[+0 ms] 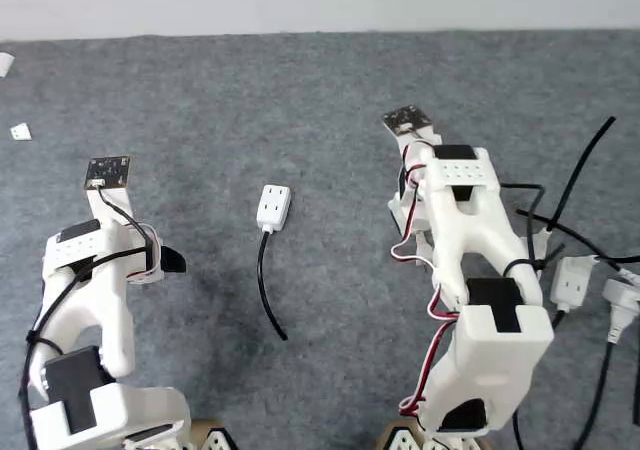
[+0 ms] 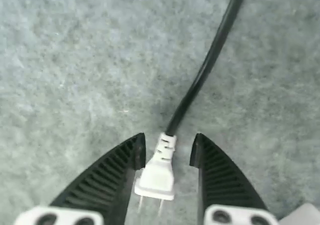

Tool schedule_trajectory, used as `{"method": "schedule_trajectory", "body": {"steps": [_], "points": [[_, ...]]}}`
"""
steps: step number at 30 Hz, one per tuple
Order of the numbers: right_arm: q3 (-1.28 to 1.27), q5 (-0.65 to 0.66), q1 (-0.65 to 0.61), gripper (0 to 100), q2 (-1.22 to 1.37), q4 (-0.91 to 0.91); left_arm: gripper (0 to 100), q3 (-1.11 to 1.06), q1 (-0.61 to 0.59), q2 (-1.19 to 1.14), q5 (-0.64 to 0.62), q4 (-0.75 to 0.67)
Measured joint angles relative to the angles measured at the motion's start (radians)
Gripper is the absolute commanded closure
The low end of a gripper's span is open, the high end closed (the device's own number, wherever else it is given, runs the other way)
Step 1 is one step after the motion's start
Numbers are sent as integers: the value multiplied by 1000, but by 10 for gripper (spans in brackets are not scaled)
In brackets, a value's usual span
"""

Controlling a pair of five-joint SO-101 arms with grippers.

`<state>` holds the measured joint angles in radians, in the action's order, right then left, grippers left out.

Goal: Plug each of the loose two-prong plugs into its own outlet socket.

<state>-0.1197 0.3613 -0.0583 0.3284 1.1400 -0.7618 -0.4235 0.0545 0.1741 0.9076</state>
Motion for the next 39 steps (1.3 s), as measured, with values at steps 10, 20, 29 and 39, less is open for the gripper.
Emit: {"method": "schedule_trajectory", "body": {"steps": [10,20,29,39], "points": [[6,41,-2,837,0,35,696,0,0,0,0,0],[-35,46,-3,857,0,35,696,0,0,0,0,0],[-35,46,-3,890,15,23,696,0,0,0,0,0],[-35,75,0,896,37,14,696,0,0,0,0,0]]}}
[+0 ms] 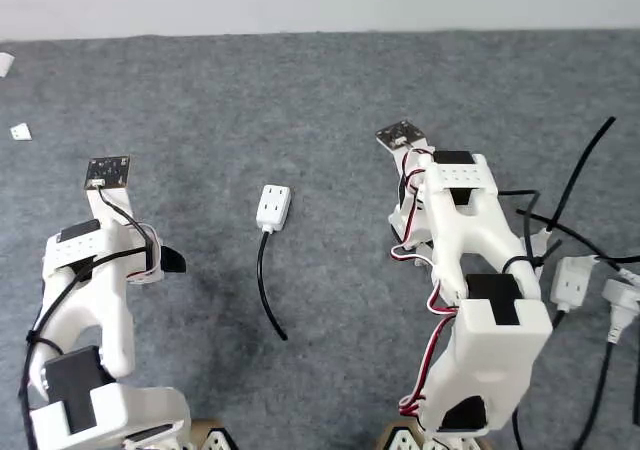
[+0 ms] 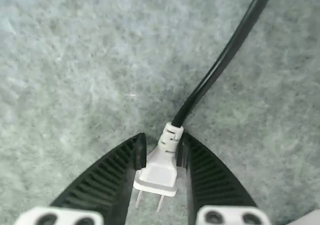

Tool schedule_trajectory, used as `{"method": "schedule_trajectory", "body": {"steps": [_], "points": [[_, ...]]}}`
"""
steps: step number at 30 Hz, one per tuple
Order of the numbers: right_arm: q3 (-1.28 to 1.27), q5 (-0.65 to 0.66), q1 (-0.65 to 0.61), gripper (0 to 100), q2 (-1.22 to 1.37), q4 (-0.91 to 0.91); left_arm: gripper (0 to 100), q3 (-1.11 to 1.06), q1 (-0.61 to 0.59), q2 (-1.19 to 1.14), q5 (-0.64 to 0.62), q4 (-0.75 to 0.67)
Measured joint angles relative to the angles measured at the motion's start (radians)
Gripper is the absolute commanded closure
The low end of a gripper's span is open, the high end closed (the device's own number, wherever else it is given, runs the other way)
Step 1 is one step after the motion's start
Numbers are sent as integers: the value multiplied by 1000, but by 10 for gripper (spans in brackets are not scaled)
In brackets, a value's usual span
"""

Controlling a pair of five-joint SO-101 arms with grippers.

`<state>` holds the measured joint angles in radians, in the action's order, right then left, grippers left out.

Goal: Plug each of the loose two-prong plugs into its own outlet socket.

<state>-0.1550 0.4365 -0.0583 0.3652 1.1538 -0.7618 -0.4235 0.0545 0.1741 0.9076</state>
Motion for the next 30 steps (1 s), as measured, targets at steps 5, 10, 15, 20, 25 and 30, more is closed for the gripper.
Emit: {"method": "schedule_trajectory", "body": {"steps": [5,10,15,20,25,30], "points": [[0,3,2,995,0,0,696,0,0,0,0,0],[0,6,12,991,0,-9,696,0,0,0,0,0],[0,-11,43,991,0,-15,696,0,0,0,0,0],[44,-23,38,991,-9,49,696,0,0,0,0,0],[52,-55,-87,990,-137,149,696,0,0,-9,0,0],[-48,-60,-235,990,-416,203,696,0,2,-9,0,0]]}}
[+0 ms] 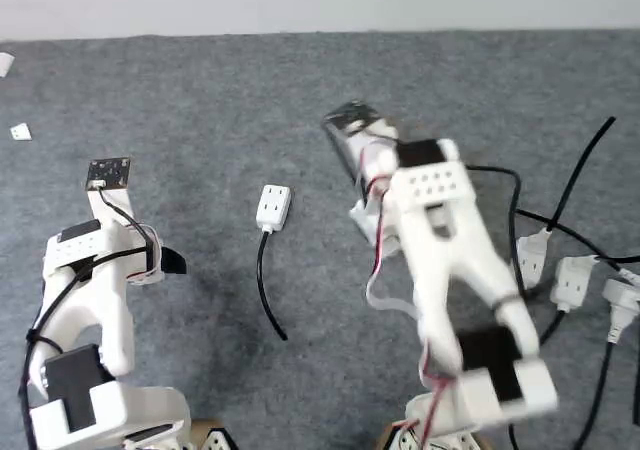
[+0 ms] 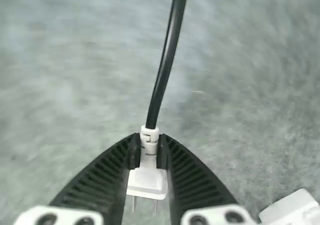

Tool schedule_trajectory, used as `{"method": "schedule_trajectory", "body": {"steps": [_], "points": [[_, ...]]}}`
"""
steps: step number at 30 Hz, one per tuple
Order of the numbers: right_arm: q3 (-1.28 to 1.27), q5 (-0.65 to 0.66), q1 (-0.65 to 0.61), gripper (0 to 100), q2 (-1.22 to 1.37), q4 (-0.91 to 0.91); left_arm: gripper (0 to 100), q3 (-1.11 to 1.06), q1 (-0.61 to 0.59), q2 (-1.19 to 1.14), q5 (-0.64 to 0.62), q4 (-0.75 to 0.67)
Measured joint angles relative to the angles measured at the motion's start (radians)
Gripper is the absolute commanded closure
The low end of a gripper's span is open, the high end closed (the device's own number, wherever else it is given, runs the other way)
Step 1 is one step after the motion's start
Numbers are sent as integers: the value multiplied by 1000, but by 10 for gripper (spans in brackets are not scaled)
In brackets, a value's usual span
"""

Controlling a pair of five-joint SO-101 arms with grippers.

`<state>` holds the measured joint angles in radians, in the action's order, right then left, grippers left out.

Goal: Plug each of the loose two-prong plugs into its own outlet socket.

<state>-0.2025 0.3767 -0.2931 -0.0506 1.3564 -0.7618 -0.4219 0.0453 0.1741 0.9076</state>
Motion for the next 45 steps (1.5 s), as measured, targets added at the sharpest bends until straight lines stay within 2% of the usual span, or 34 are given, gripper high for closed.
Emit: {"method": "schedule_trajectory", "body": {"steps": [5,9,12,16,20,25,35,45], "points": [[-107,-2,-95,990,-359,58,721,0,18,0,3,6],[-153,-2,-210,990,-594,107,868,0,74,0,150,68],[-203,-2,-282,990,-700,112,878,0,123,0,267,100],[-278,-2,-342,990,-720,75,874,0,164,0,387,123],[-382,-5,-413,990,-720,-17,874,0,178,0,446,129],[-466,-29,-440,990,-720,-126,875,2,232,0,511,137],[-660,-66,-440,990,-720,-376,874,-54,328,69,523,133],[-664,-91,-440,990,-720,-410,874,-322,459,374,522,29]]}}
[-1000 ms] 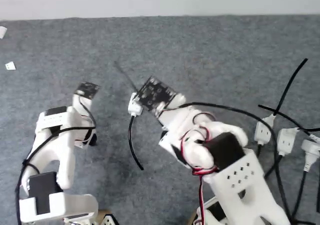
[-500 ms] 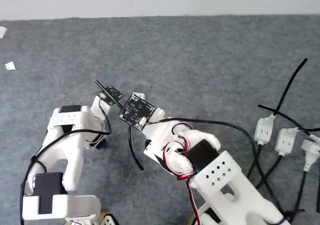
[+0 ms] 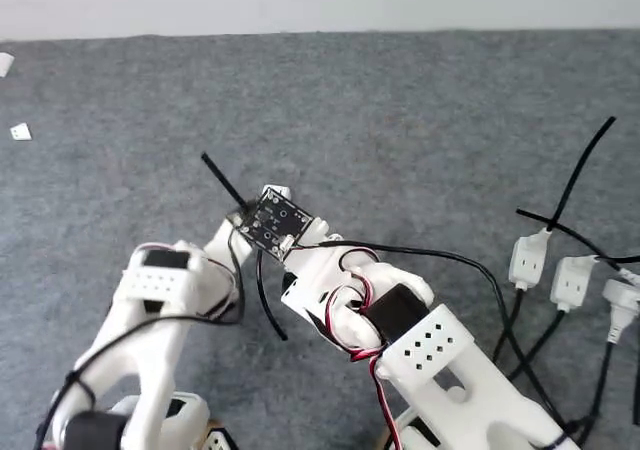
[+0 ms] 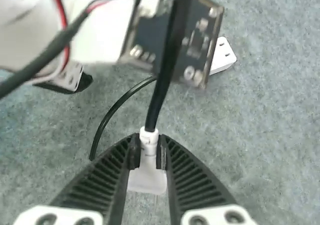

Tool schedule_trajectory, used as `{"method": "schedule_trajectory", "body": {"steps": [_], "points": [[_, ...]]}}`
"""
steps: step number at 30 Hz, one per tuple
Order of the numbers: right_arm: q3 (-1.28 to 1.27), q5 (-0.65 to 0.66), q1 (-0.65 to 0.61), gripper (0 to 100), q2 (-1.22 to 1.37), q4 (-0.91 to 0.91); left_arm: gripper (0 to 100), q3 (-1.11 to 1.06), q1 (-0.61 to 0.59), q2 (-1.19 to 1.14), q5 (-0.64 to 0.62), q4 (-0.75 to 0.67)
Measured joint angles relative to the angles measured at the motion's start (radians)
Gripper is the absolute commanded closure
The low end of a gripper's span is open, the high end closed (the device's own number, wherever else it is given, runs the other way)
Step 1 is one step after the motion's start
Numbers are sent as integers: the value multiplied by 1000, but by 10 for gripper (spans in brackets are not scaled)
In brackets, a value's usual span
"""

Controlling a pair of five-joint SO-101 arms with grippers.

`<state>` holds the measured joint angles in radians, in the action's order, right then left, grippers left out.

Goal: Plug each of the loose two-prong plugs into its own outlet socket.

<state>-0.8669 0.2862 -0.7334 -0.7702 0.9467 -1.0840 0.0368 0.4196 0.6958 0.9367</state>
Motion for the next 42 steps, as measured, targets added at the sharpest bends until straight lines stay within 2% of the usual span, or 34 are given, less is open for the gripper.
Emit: {"method": "schedule_trajectory", "body": {"steps": [8,16,21,24,27,32,38,42], "points": [[0,0,0,990,0,0,873,-126,75,176,0,-14],[-2,-2,-2,990,0,-20,874,-164,91,221,0,-58],[-5,-95,29,990,0,-101,874,-164,55,222,-29,-143],[-40,-181,69,991,0,-204,874,-166,-29,222,-172,-259],[-81,-259,94,991,0,-331,874,-187,-120,222,-376,-400],[-83,-304,124,991,87,-471,874,-259,-201,222,-680,-638],[94,-310,129,991,361,-496,874,-354,-209,222,-855,-887],[252,-324,129,991,525,-499,874,-402,-212,222,-896,-1002]]}}
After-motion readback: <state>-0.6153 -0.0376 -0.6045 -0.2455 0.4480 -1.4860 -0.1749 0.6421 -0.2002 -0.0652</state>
